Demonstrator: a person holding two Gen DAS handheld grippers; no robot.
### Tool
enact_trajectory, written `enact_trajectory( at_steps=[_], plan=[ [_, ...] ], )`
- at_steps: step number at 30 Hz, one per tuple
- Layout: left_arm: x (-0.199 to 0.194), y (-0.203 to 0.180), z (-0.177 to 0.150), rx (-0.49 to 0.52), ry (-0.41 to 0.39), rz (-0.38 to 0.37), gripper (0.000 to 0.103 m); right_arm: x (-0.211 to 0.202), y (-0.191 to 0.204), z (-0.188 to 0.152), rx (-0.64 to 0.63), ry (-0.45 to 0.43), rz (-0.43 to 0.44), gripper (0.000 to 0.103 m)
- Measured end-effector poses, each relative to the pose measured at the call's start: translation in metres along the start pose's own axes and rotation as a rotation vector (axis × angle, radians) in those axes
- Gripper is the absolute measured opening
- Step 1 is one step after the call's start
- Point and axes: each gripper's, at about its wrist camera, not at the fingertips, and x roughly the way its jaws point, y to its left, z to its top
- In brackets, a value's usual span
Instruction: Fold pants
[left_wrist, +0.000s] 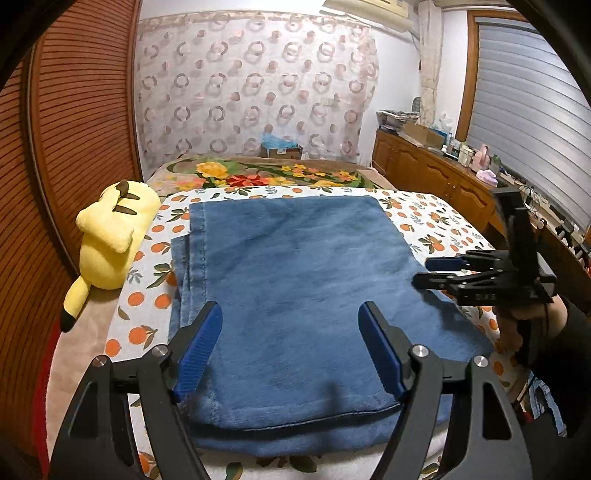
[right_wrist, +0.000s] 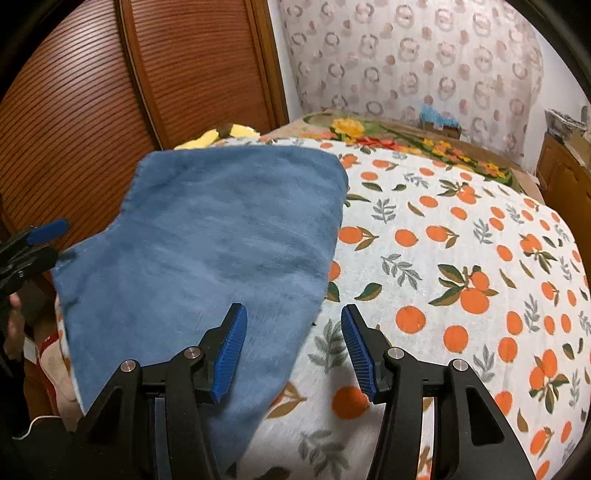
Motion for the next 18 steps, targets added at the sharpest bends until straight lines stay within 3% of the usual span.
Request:
enact_trajectory(
  at_steps=[12, 13, 14, 15, 16, 18],
  plan=[
    [0.009, -0.005, -0.004, -0.004, 0.025, -0.003, 0.077, 0.04, -0.005, 0.024, -0.013, 0.029, 0.071, 0.055],
    [0.01, -0.004, -0.005, -0.006, 0.028, -0.003, 0.077, 0.042, -0.006, 0.025, -0.007, 0.03, 0.077, 0.051],
    [0.011, -0.004, -0.005, -0.007, 0.031, -0.001, 0.077, 0.043, -0.006, 0.026, -0.006, 0.031, 0.085, 0.041],
    [0.012, -0.003, -0.006, -0.009, 0.034, 0.0, 0.077, 0.044, -0.007, 0.028, -0.007, 0.024, 0.085, 0.024],
    [0.013, -0.003, -0.006, -0.011, 0.035, 0.0, 0.077, 0.044, -0.007, 0.029, -0.006, 0.017, 0.094, 0.016],
    [0.014, -0.003, -0.006, -0.014, 0.038, 0.001, 0.077, 0.036, -0.002, 0.033, -0.026, -0.008, 0.105, 0.008]
  ],
)
